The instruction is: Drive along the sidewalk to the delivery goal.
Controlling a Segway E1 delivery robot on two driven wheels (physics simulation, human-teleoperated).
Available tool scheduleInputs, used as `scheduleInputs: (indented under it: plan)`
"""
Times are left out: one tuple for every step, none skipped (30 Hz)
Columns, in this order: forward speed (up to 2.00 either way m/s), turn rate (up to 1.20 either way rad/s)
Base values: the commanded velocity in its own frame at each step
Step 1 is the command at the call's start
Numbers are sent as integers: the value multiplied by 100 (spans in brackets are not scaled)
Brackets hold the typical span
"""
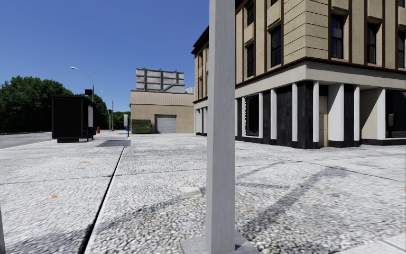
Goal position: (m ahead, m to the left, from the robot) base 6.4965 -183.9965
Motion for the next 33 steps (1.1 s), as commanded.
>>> scheduleInputs:
  plan:
    - [0, -18]
    - [0, -18]
    - [0, -18]
    - [0, -18]
    - [0, -18]
    - [0, -17]
    - [0, -17]
    - [0, -17]
    - [0, -17]
    - [-11, -19]
    - [-11, -19]
    - [-30, -19]
    - [-36, -19]
    - [-37, -19]
    - [-37, -19]
    - [-40, -19]
    - [-42, -19]
    - [-42, -19]
    - [-42, -19]
    - [-43, -19]
    - [-47, -20]
    - [-47, -20]
    - [-61, -20]
    - [-95, -23]
    - [-95, -23]
    - [-113, -24]
    - [-110, -24]
    - [-95, -25]
    - [-95, -25]
    - [-82, -25]
    - [-65, -29]
    - [-65, -29]
    - [0, -41]
